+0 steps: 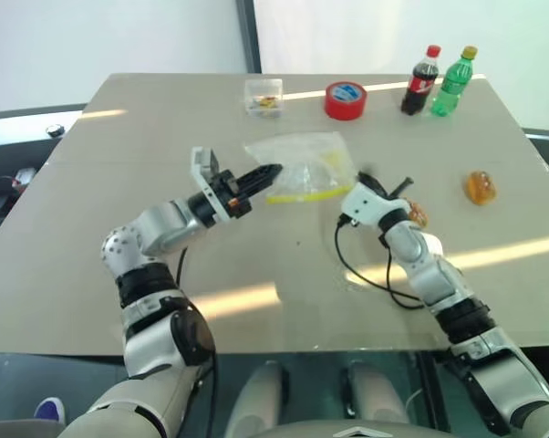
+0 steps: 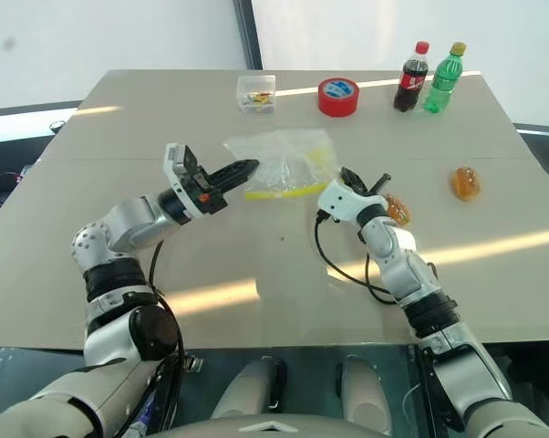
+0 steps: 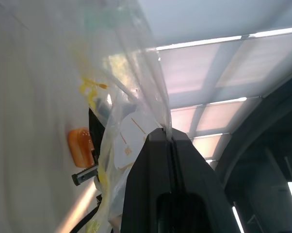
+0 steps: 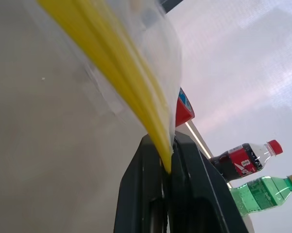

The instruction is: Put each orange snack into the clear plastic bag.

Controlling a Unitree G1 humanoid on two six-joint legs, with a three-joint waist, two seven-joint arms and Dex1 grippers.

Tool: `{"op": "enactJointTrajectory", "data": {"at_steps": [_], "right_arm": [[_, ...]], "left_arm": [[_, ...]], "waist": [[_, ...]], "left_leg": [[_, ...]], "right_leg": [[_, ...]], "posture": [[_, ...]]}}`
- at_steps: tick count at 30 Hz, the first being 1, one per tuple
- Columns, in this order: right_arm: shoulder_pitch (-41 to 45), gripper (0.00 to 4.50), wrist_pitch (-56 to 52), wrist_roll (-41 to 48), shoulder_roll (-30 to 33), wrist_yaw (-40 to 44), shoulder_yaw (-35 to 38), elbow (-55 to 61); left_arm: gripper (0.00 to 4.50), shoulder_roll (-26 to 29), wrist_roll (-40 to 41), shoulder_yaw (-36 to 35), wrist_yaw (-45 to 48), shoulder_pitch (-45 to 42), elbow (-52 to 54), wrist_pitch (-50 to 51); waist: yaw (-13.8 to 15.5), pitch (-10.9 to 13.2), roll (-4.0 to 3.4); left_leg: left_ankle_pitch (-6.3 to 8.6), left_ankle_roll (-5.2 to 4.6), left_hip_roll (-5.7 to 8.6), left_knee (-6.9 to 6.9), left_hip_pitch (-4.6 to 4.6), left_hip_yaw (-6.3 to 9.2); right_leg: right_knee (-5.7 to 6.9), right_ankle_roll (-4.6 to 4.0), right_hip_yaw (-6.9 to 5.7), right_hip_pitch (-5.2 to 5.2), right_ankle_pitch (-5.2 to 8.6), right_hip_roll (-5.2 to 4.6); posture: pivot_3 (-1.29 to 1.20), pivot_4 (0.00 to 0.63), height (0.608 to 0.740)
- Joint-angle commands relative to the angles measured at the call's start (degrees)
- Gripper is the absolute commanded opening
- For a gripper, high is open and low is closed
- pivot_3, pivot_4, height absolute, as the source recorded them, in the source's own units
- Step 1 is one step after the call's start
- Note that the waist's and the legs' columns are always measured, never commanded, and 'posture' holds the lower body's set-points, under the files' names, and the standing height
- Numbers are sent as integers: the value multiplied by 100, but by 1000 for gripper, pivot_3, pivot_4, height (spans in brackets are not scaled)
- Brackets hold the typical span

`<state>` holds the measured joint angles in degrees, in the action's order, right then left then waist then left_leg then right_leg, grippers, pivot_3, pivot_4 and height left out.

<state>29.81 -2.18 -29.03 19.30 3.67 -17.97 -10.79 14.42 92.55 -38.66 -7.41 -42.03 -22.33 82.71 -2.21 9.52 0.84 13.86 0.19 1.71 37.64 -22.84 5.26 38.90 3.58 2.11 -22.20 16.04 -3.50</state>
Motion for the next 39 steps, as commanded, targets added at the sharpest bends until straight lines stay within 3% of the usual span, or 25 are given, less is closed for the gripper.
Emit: {"op": "enactJointTrajectory", "data": {"at_steps": [1, 3, 6, 12, 16, 20, 25, 39], "right_arm": [[261, 0, 117, 140, 126, 131, 300, 277], [362, 0, 107, 253, 172, 246, 405, 249], [670, 0, -53, 553, 332, 823, 506, 117], [1304, 0, -735, 1040, 438, 2059, 539, -206], [1664, 0, -1042, 1184, 364, 2408, 534, -456], [1943, 0, -1288, 1199, 294, 2704, 392, -576], [2127, 0, -1437, 1189, 170, 2789, 336, -675], [2255, 0, -1684, 1192, 20, 2753, 328, -741]], "left_arm": [[801, 191, -116, 335, 304, 270, 695, -202], [1571, 334, -332, 560, 508, 468, 1006, -281], [2812, 1209, -2129, 1904, 1937, 1088, 2566, -1304], [2812, 2292, -5150, 3427, 4061, 1771, 3732, -4595], [2812, 2720, -6750, 4253, 4400, 2038, 4371, -5937], [2812, 2633, -7477, 4700, 4145, 2127, 4927, -5957], [2812, 2404, -7771, 4968, 3986, 2044, 5273, -5471], [2812, 2030, -8787, 5474, 3913, 1815, 4989, -5308]], "waist": [[-2, 0, 0], [-23, 0, 0], [-27, 3, 4], [1, 8, -2], [10, 10, -5], [2, 11, -5], [-8, 12, -4], [-13, 15, -6]], "left_leg": [[0, 0, 0, -4, 1, -6], [0, 0, 0, -9, 1, -14], [-1, 2, -1, -22, -1, -32], [-7, 11, -9, -51, -2, -45], [-6, 9, -18, -59, -7, -48], [-4, 6, -25, -61, -13, -48], [9, -18, -29, -57, -15, -47], [9, -18, -28, -52, -15, -46]], "right_leg": [[0, 0, 6, -1, 0, 0], [1, 0, 15, -8, 0, 2], [4, -2, 33, -26, -1, 14], [-7, -8, 47, -40, -2, 27], [-18, -8, 52, -44, -2, 23], [-20, -8, 52, -49, -2, 22], [-6, -7, 50, -55, -2, 30], [-3, -7, 49, -54, -2, 36]], "posture": [[0, 150, 740], [0, 150, 740], [0, 150, 740], [0, 150, 740], [0, 150, 740], [0, 150, 740], [0, 150, 740], [0, 150, 740]]}}
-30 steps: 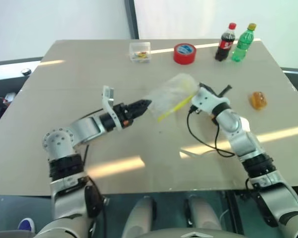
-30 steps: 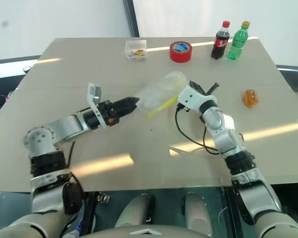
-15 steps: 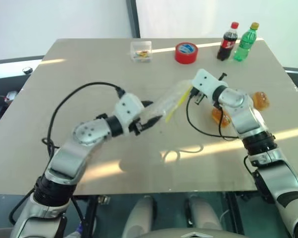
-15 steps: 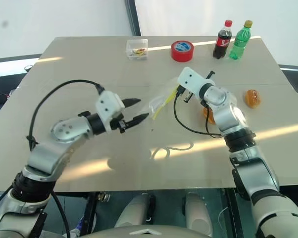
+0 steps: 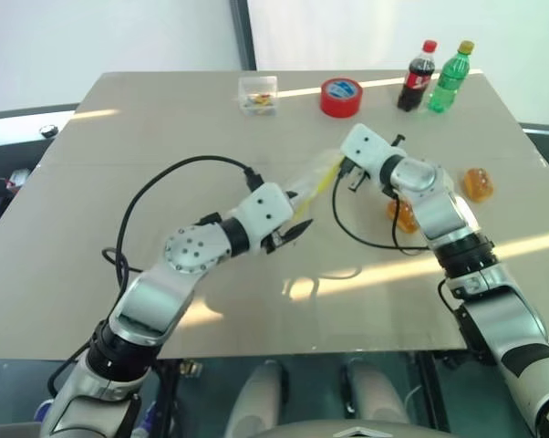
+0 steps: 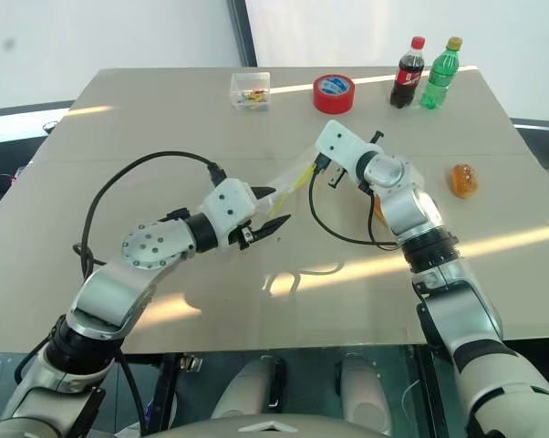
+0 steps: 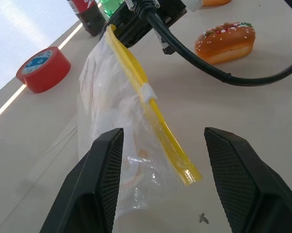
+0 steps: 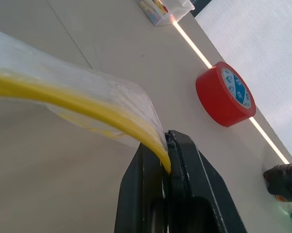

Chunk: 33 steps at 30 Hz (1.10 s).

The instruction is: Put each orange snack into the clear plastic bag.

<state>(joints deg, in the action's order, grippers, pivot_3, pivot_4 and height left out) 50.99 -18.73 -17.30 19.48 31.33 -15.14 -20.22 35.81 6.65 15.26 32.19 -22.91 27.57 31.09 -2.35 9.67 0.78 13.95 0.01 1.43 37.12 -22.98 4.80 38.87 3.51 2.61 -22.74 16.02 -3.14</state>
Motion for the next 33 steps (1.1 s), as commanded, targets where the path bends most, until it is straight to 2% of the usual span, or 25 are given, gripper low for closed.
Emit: {"op": "enactJointTrajectory", "data": {"at_steps": [1, 2, 6, 10, 15, 20, 23, 26, 27, 28, 32, 33], "right_arm": [[124, 0, -45, 19, 0, -14, 46, 225], [111, 0, -57, 17, 0, -16, 45, 244], [56, 0, -135, 11, -4, -28, 44, 341], [0, 0, -211, 0, 5, -24, 31, 444], [-316, 0, -381, -72, 162, 107, -45, 909], [-856, 0, -781, 19, 438, 495, -41, 1837], [-1211, 941, -1059, 144, 540, 641, 43, 2456], [-1577, 2332, -1506, 392, 484, 694, 198, 3137], [-1694, 3000, -1613, 425, 510, 693, 247, 3357], [-1874, 3298, -1756, 533, 551, 752, 332, 3680], [-2488, 3298, -2358, 1003, 517, 831, 766, 4545], [-2610, 3032, -2463, 1072, 550, 817, 840, 4666]], "left_arm": [[2812, -137, -260, 112, -30, -112, -46, -194], [2812, -149, -314, 144, 3, -118, -89, -256], [1853, -173, -470, 172, 103, -140, -230, -483], [35, -143, -565, 86, 203, -168, -371, -612], [35, 156, -712, -277, 353, -232, -863, -1299], [35, 279, -465, -727, 700, -462, -1587, -2512], [0, 351, -250, -887, 1116, -636, -2007, -3029], [0, 351, -145, -938, 1376, -701, -2212, -3360], [0, 336, -162, -946, 1392, -727, -2281, -3386], [0, 325, -155, -946, 1426, -750, -2320, -3344], [0, 280, -266, -910, 1416, -822, -2461, -3373], [0, 283, -300, -895, 1421, -824, -2473, -3343]], "waist": [[1, 1, 1], [1, 0, 1], [-3, 1, 0], [0, 1, 0], [2, 1, 0], [14, 1, 0], [19, 1, 0], [18, 1, 0], [11, 1, 0], [7, 1, 0], [47, 1, 1], [41, 1, 1]], "left_leg": [[0, 0, 0, 0, 0, 0], [0, 0, 0, 0, 0, 1], [0, 0, 0, 0, 0, 1], [0, 0, -1, 0, 0, 1], [0, 0, -1, 0, 0, 2], [0, 0, -1, 1, -2, 3], [0, 0, -1, 4, -5, 6], [0, 0, -2, 5, -5, 9], [0, -1, -1, 4, -6, 9], [1, -1, -1, 6, -6, 7], [1, -1, -2, 10, -7, 16], [1, -2, -2, 10, -11, 22]], "right_leg": [[0, 0, 0, 0, 0, 0], [0, 0, -1, 0, 0, 0], [1, 0, -1, 0, 0, 1], [0, 0, 0, 0, 0, 1], [0, 0, -2, -1, 0, 1], [-2, 0, -4, -1, 0, -1], [-2, 0, -8, -1, 0, -2], [-2, 0, -9, 0, 0, -2], [-2, 0, -9, 0, 0, -2], [-1, 0, -9, 0, 0, -2], [3, 1, -16, 1, 0, 1], [-1, 1, -24, 3, 1, 1]], "posture": [[0, 150, 740], [0, 150, 740], [0, 150, 740], [0, 150, 740], [0, 150, 740], [0, 150, 740], [0, 150, 740], [0, 150, 740], [0, 150, 740], [0, 150, 740], [0, 150, 740], [0, 150, 740]]}}
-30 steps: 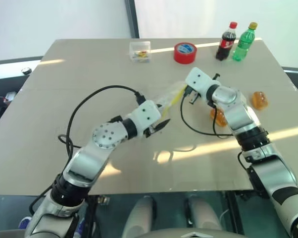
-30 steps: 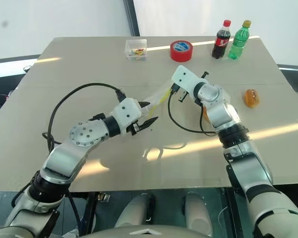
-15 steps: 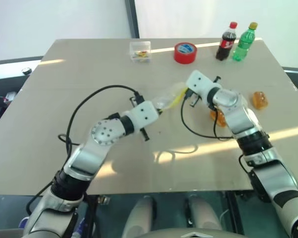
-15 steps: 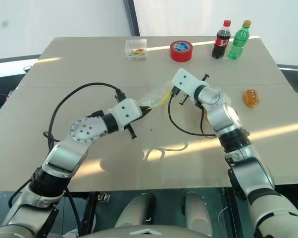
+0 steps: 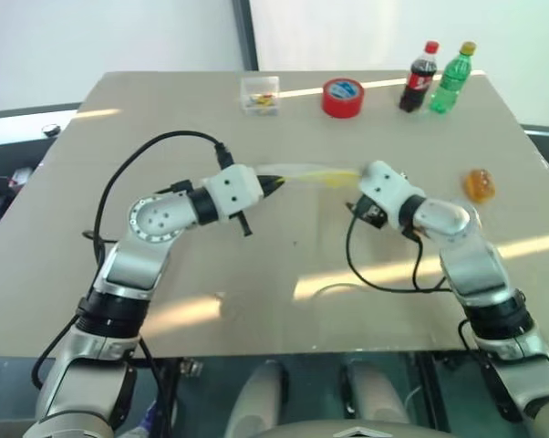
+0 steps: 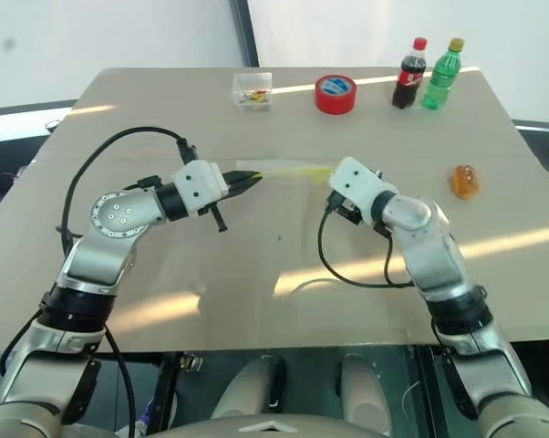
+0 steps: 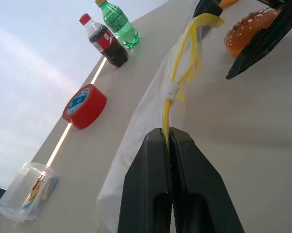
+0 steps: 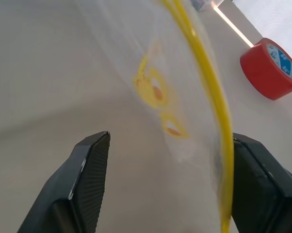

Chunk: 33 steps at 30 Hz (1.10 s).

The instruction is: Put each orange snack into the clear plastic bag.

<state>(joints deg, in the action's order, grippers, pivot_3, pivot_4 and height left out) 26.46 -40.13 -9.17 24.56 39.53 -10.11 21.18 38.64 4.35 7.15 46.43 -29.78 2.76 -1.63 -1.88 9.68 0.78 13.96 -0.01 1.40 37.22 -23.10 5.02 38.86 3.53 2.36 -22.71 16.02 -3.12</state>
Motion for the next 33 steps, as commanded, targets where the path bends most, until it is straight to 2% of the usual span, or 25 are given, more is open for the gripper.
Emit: {"op": "enactJointTrajectory", "data": {"at_steps": [1, 2, 5, 9, 15, 17, 21, 22, 23, 24, 28, 33], "right_arm": [[-248, 2753, -450, 311, 53, -58, 412, 629], [-313, 2482, -536, 353, 78, -107, 469, 708], [-447, 1182, -602, 252, 205, -381, 571, 742], [-509, 1182, -594, 315, 265, -682, 847, 666], [-569, 1182, -706, 835, 267, -662, 1298, 867], [-515, 1182, -724, 1083, 217, -580, 1301, 983], [-151, 1182, -1087, 1633, -295, -635, 958, 1239], [-59, 640, -1152, 1671, -406, -714, 857, 1218], [64, 441, -1169, 1663, -541, -827, 732, 1131], [147, 30, -1179, 1657, -621, -909, 647, 1072], [493, 30, -1187, 1675, -1204, -1384, 436, 664], [686, 30, -1069, 1746, -1612, -1680, 413, 353]], "left_arm": [[0, -13, -78, -78, -5, -139, 13, -24], [0, -26, -108, -76, -29, -145, 18, 24], [0, -68, -147, -86, -66, -161, 18, 125], [0, -63, -202, -94, -56, -135, 73, 148], [0, -45, -277, -114, -87, -89, 168, 290], [0, -50, -292, -122, -100, -98, 171, 359], [0, -78, -316, -115, -110, -113, 208, 446], [0, -87, -325, -113, -116, -115, 216, 450], [0, -93, -329, -112, -120, -116, 230, 458], [0, -98, -330, -113, -122, -116, 241, 467], [0, -120, -329, -125, -149, -86, 337, 529], [0, -96, -341, -136, -156, -22, 448, 521]], "waist": [[-10, 0, 0], [-13, 0, 0], [-28, 0, 0], [-30, 0, 0], [-31, 1, 1], [-34, 1, 1], [-69, 1, 0], [-69, 1, 0], [-63, 1, 0], [-54, 1, 0], [-24, 1, 1], [-34, 1, 0]], "left_leg": [[0, 0, 2, 4, 0, -3], [0, -1, 3, 8, 0, -5], [0, -1, 3, 10, 6, -5], [0, 0, 2, 9, 7, -5], [0, 0, 1, 9, 7, -6], [0, 0, 1, 9, 6, -6], [0, -1, 0, 9, 9, -8], [0, -1, -1, 8, 10, -9], [0, 0, -2, 8, 11, -8], [0, 0, -2, 9, 11, -7], [0, 0, 0, 10, 8, -4], [0, 0, 0, 8, 8, -4]], "right_leg": [[1, 0, 3, 0, 0, -1], [2, 0, 5, 1, 0, -2], [7, 1, 5, 4, 0, 1], [7, 1, 4, 5, 0, 4], [6, 1, 6, 6, 0, 3], [6, 1, 7, 6, 0, 3], [9, 1, 8, 6, 0, 7], [11, 0, 10, 6, 0, 8], [12, 0, 9, 6, 0, 10], [13, 0, 8, 6, 0, 10], [8, 0, 5, 7, 0, 3], [8, 0, 6, 4, -1, 2]], "posture": [[0, 150, 740], [0, 150, 740], [0, 150, 740], [0, 150, 740], [0, 150, 740], [0, 150, 740], [0, 150, 740], [0, 150, 740], [0, 150, 740], [0, 150, 740], [0, 150, 740], [0, 150, 740]]}}
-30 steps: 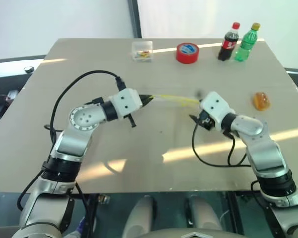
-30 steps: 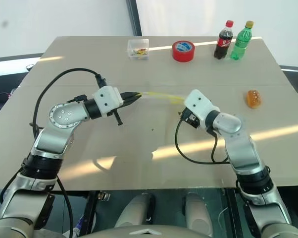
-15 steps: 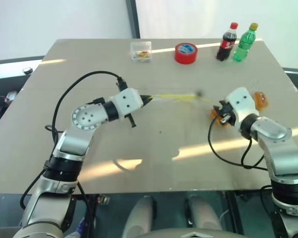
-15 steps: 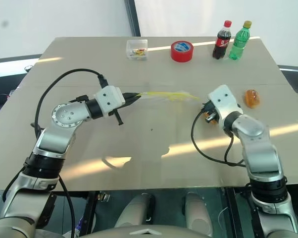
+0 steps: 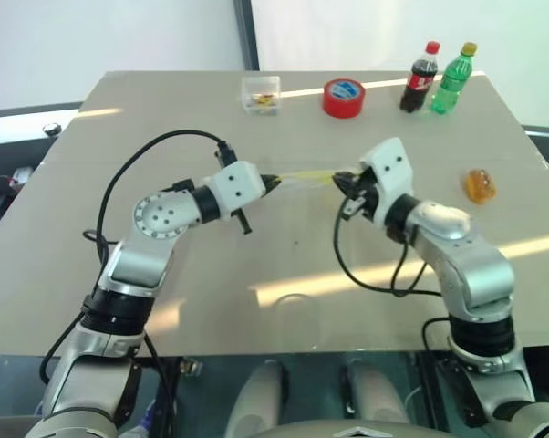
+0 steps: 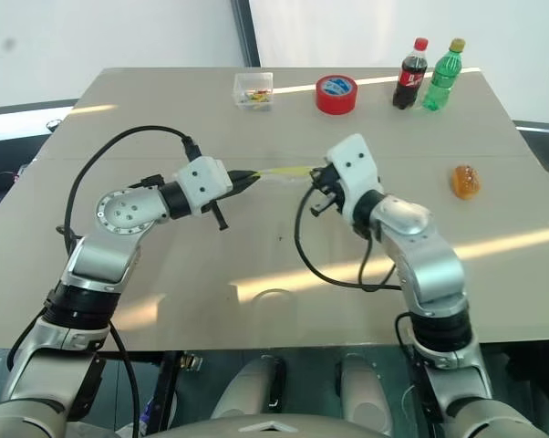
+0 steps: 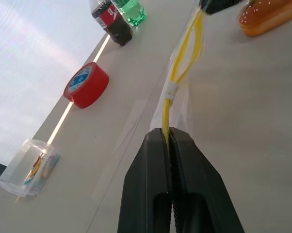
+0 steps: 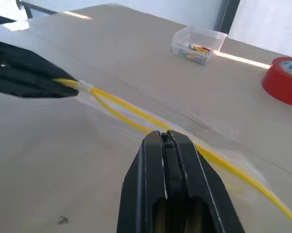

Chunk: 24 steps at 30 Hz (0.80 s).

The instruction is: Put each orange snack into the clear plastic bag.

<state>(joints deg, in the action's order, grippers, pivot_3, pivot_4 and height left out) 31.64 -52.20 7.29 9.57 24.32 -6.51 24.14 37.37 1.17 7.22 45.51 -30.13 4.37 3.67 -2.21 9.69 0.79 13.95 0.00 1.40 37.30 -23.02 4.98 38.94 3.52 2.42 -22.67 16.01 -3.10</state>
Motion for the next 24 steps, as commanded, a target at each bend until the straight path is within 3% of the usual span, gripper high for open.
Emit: {"op": "enactJointTrajectory", "data": {"at_steps": [1, 11, 19, 21, 24], "right_arm": [[205, 30, 128, 148, -200, -199, 68, 28], [226, 30, 63, 298, -374, -359, -48, -240], [190, 30, 367, 507, -1072, -954, 531, -1150], [207, 30, 1096, -56, -854, -1193, 240, -1544], [244, 30, 2752, -1607, 259, -1229, -1042, -2182]], "left_arm": [[0, 36, -18, -151, -72, 26, 314, 9], [0, 1, 50, -127, -77, 203, 688, 68], [0, 61, 142, -79, 201, 466, 802, -353], [0, 77, 118, -102, 205, 509, 779, -372], [0, 70, 128, -174, 169, 565, 767, -293]], "waist": [[-1, 0, 0], [-14, 0, -1], [-20, 0, -1], [-22, 0, -2], [10, 3, -5]], "left_leg": [[0, 0, 0, 0, 0, 0], [0, 0, 0, 0, 1, 0], [0, 0, -1, -3, 3, -3], [0, 0, 0, -3, 4, -5], [0, 0, 6, -3, 4, -4]], "right_leg": [[0, 0, 0, 0, 0, 0], [1, 0, 0, -1, 0, 1], [3, 0, 3, -1, 0, 2], [3, 0, 5, -1, 0, 2], [0, 0, 2, -1, 0, -1]], "posture": [[0, 150, 740], [0, 150, 740], [0, 150, 740], [0, 150, 740], [0, 150, 740]]}}
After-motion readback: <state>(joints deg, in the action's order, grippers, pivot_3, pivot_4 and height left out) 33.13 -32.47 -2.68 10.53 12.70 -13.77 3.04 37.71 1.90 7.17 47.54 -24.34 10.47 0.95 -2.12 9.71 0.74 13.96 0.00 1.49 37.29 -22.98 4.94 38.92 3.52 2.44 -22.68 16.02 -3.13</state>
